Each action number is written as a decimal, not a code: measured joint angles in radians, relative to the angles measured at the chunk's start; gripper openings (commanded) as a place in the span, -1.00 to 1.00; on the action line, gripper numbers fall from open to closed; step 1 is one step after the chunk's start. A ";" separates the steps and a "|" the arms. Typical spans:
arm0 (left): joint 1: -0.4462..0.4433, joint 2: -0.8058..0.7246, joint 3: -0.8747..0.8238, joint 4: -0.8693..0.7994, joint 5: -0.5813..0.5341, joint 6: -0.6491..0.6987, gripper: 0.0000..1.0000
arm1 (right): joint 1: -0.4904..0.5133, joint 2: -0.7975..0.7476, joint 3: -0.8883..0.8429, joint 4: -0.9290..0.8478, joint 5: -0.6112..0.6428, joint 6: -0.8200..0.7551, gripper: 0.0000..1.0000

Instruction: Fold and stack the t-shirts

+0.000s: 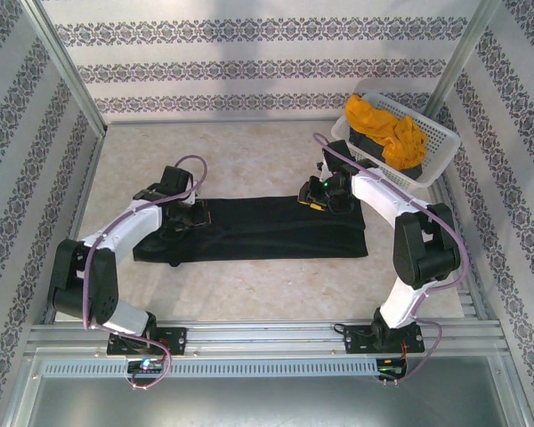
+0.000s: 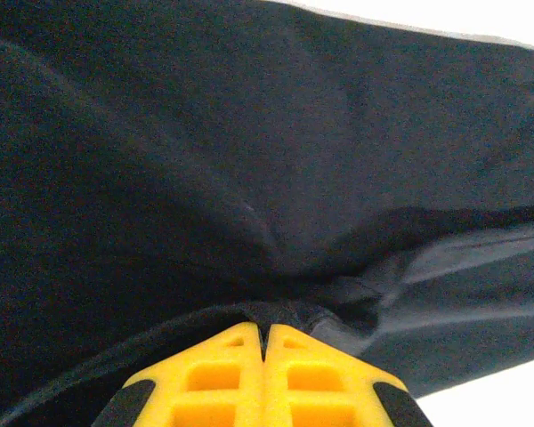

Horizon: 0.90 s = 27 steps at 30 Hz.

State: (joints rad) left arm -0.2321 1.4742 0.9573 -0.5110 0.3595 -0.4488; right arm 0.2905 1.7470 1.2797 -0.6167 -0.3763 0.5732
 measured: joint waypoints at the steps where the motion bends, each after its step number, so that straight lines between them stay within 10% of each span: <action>1: -0.016 -0.013 -0.005 -0.003 0.003 -0.027 -1.00 | 0.000 0.000 0.000 0.000 0.000 0.000 -0.22; 27: -0.346 -0.053 -0.148 -0.054 -0.004 -0.476 -1.00 | -0.011 -0.060 -0.126 -0.015 0.007 0.029 -0.26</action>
State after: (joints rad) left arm -0.5785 1.4208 0.8089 -0.5648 0.3553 -0.9245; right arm 0.2794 1.6867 1.1542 -0.6319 -0.3691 0.6022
